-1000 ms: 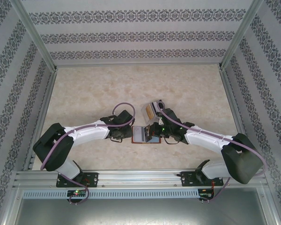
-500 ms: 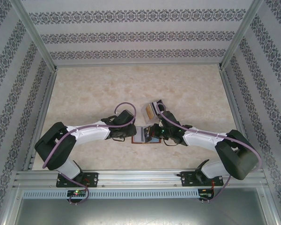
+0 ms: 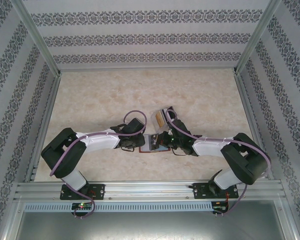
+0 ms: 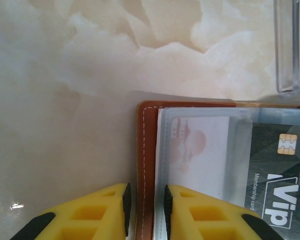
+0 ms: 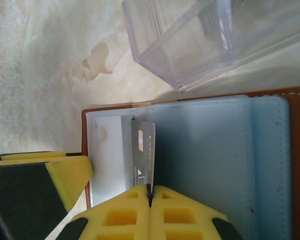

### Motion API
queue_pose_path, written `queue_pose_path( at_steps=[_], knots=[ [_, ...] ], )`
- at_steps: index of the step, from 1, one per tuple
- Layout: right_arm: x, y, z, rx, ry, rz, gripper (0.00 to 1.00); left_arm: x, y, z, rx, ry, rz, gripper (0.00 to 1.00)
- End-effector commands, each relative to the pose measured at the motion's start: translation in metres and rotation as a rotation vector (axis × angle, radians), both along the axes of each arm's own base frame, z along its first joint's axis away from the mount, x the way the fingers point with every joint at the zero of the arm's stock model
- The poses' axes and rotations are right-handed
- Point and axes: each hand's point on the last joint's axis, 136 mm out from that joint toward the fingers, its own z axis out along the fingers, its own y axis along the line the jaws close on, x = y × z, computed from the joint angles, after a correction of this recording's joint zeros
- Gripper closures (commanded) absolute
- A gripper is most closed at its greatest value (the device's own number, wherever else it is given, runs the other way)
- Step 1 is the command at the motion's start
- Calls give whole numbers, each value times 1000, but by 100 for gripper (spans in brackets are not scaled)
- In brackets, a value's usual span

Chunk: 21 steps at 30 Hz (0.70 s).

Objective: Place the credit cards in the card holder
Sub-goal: Insert the credit card into the card slot.

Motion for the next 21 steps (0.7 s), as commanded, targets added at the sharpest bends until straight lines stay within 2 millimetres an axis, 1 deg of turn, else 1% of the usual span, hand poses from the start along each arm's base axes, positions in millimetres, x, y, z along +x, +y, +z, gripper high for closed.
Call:
queue_pose_path(
  at_steps=[1, 10, 16, 18, 21],
  knots=[
    [-6, -3, -14, -12, 42, -4, 100, -6, -9, -4, -3, 14, -20, 73],
    [-5, 11, -17, -15, 47, 36, 98, -4, -11, -4, 4, 15, -24, 73],
    [-3, 17, -14, -43, 36, 58, 94, -4, -11, -4, 13, 20, -27, 73],
    [-3, 13, -12, -78, 32, 58, 90, -4, -10, -4, 14, 20, -23, 73],
    [-2, 0, -10, -178, 22, 59, 76, -4, -9, -4, 21, 21, -22, 74]
  ],
)
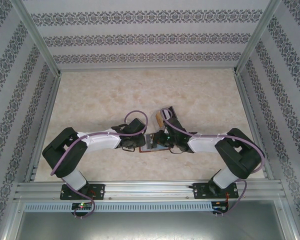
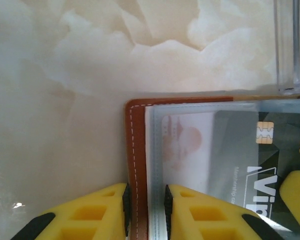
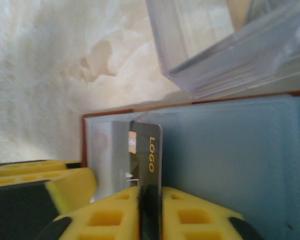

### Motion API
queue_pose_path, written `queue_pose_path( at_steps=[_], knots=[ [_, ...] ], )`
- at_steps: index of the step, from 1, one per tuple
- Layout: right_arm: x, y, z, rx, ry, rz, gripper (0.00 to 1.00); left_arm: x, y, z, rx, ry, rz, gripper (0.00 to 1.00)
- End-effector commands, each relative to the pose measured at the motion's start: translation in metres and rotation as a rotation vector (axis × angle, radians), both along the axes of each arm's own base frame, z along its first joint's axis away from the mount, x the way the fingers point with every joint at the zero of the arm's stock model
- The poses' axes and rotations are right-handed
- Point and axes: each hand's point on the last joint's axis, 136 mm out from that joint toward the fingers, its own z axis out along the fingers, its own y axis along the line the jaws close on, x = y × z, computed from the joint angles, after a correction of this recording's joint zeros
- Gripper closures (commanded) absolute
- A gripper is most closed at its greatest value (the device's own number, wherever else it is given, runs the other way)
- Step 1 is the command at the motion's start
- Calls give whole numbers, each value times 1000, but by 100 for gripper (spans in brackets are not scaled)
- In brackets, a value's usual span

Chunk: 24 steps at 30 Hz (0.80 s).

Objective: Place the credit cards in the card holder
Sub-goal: Insert the credit card into the card slot.

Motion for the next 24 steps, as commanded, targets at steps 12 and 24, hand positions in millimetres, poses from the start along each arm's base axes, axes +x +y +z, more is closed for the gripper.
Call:
queue_pose_path(
  at_steps=[12, 24],
  knots=[
    [-7, -4, 1, -134, 13, 92, 85, -2, -10, -4, 0, 16, -29, 74],
    [1, -15, 22, -205, -40, 69, 81, 0, -11, -1, 3, 0, -35, 72]
  ],
)
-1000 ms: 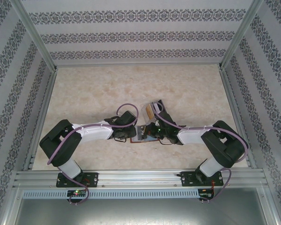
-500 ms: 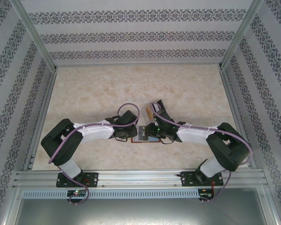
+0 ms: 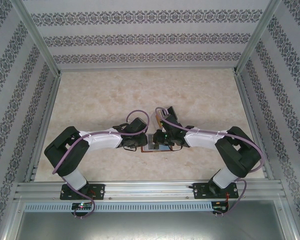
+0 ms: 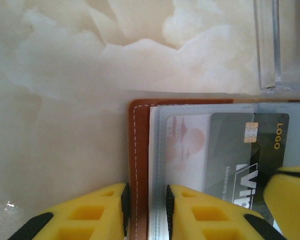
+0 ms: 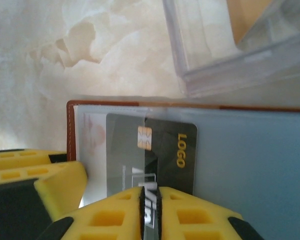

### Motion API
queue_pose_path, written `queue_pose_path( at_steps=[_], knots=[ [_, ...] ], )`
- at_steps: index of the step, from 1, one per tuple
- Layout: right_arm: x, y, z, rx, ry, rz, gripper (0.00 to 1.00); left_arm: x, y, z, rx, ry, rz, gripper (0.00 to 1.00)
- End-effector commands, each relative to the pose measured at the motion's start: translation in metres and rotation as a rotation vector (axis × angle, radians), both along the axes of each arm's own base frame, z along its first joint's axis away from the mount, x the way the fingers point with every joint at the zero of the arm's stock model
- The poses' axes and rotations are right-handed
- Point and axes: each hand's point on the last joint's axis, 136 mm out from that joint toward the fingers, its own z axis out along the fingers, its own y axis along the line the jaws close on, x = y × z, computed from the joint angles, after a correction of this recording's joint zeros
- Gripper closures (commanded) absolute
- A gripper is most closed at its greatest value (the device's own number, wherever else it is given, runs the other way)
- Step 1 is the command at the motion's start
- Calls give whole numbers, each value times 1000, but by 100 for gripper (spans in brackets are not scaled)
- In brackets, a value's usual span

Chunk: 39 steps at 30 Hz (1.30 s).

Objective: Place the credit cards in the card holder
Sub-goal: Insert the credit card into the card slot.

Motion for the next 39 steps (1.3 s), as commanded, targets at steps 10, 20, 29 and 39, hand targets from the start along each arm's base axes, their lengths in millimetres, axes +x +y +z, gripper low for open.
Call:
queue_pose_path(
  at_steps=[10, 20, 29, 39],
  knots=[
    [-1, -12, 0, -39, 8, -8, 87, -4, -2, -2, 15, -3, -22, 72],
    [-1, -7, -12, -55, 32, -2, 88, -5, -1, -2, 18, -2, -22, 72],
    [3, 14, -6, -7, 37, 51, 89, -1, -2, 2, 11, -25, -16, 71],
    [4, 6, 4, -21, 12, 18, 88, -2, 3, 4, 25, -27, -3, 69]
  ],
)
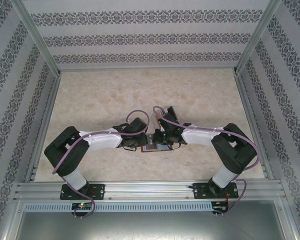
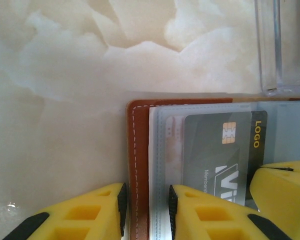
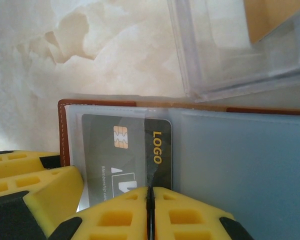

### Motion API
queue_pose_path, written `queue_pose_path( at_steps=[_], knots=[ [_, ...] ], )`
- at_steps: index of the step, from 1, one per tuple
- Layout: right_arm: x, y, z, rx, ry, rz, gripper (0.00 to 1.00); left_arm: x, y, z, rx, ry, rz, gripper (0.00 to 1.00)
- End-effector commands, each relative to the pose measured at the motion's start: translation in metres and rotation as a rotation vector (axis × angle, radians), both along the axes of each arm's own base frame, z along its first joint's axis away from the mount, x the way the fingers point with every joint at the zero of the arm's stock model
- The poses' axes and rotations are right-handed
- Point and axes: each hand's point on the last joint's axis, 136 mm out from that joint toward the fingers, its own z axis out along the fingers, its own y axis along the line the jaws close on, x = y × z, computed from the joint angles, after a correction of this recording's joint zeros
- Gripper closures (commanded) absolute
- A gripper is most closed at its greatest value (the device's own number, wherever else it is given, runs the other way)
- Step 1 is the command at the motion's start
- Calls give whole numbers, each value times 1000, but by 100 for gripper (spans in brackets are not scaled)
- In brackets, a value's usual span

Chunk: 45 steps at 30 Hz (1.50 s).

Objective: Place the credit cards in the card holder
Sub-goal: Insert the credit card into the card slot.

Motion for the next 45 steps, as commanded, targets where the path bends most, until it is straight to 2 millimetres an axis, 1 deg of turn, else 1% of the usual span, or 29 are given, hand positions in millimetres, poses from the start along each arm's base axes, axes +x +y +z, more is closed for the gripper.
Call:
queue_pose_path(
  at_steps=[1, 3, 7, 13, 16, 17, 22, 28, 31, 36, 37, 39, 41, 43, 45],
  knots=[
    [1, -5, 14, -27, -44, -11, 87, -3, 3, 4, 19, -25, -4, 69],
    [1, -11, 13, -46, -43, -18, 87, -3, 2, 4, 11, -30, -5, 68],
    [-1, -16, 2, -61, -16, -31, 85, -3, 0, 4, 11, -23, -16, 68],
    [-5, -3, -11, -25, 42, 2, 88, -3, -3, 3, 2, -19, -23, 68],
    [-6, 4, -14, -7, 64, 18, 90, -2, -5, 3, -3, -19, -24, 68],
    [-5, 7, -14, 2, 65, 26, 90, -3, -5, 3, -6, -17, -25, 68],
    [-4, 24, 0, 52, 33, 80, 90, -2, -7, 4, -14, -20, -25, 65],
    [-4, 27, 1, 67, 43, 86, 90, 0, -10, 3, -13, -14, -31, 63],
    [-5, 21, 1, 41, 42, 76, 89, 0, -7, 2, 2, -12, -23, 63],
    [-4, 0, 10, -20, -7, 39, 87, -5, 2, -4, 44, 8, -8, 66],
    [-5, -5, 10, -35, -8, 32, 86, -5, 4, -6, 53, 11, -3, 67],
    [-6, -14, 5, -40, 8, 15, 85, -7, 12, -12, 79, 16, 18, 69],
    [-10, -28, -9, -66, 55, -16, 85, -10, 16, -18, 90, 24, 27, 69],
    [-13, -42, -21, -92, 91, -42, 85, -11, 16, -20, 87, 33, 26, 70],
    [-16, -49, -27, -100, 113, -52, 84, -12, 16, -20, 85, 36, 24, 71]
  ],
)
